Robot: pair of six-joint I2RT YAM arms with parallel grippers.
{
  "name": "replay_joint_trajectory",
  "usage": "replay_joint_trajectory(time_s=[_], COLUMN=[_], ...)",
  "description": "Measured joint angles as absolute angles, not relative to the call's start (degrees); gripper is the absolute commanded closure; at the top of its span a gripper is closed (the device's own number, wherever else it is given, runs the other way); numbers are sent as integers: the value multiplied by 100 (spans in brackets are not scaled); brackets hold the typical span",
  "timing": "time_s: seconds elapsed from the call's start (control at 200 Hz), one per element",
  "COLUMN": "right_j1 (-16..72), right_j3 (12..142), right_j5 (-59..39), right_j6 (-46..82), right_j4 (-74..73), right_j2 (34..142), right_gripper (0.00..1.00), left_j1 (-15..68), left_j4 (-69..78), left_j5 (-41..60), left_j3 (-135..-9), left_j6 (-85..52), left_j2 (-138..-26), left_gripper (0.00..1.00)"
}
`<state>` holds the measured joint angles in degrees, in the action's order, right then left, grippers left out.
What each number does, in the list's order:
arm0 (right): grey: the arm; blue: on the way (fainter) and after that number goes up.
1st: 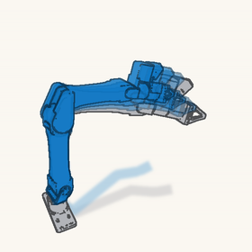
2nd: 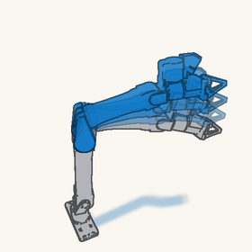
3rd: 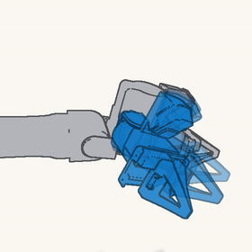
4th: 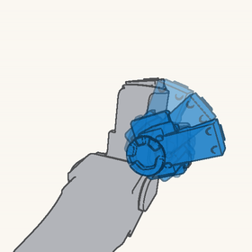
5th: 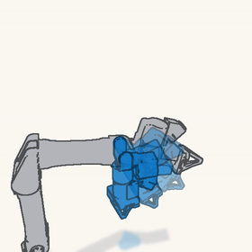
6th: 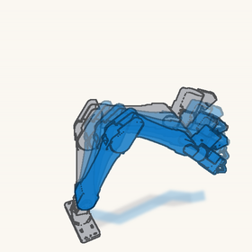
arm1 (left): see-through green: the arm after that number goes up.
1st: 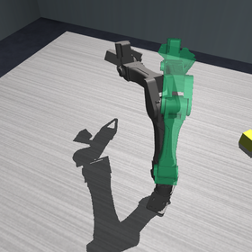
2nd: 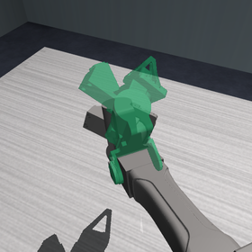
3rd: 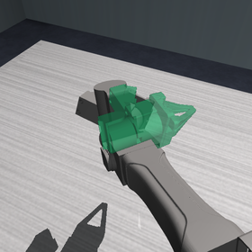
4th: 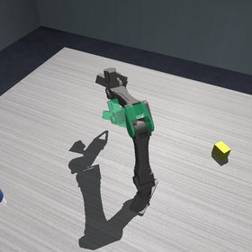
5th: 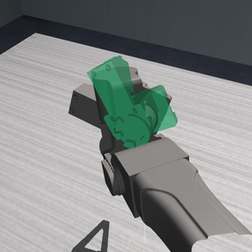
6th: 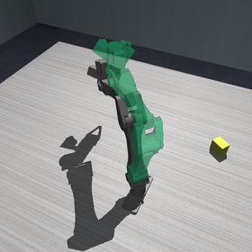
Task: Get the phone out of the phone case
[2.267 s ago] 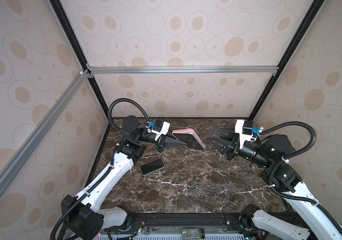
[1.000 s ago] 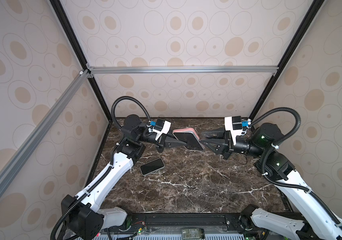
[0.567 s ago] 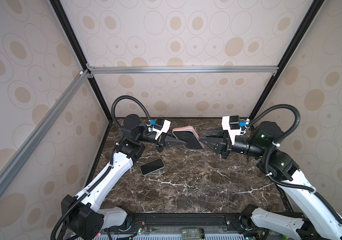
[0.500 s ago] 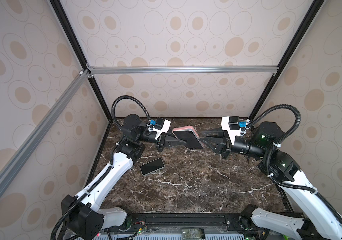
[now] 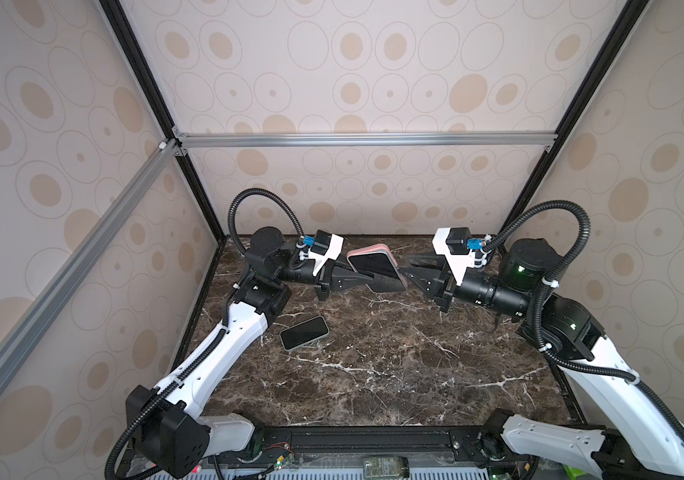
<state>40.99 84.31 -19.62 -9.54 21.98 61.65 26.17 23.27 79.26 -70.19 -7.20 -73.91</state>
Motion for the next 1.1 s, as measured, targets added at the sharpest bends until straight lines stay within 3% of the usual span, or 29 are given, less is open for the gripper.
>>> replay_joint_trajectory(time_s=[0.405,0.795,1.1], right_j1=[4119,3247,3111], right_j3=[8460,8281,8412], right_j5=[-2021,-4150,-4449], right_j6=[-1059,-580,-482], right_j4=[2543,2495,2672], right_j2=[6394,6296,6464], right_gripper=[73,72,74], left_j1=[2639,2740,2764], left_j4=[2265,2191,499], left_j5=[8090,8180,8156], left_j3=[-6997,-7002,-7494], left_j6=[-720,-895,-93], left_j2=[-7422,-7583,-7725], left_gripper=[100,100,100])
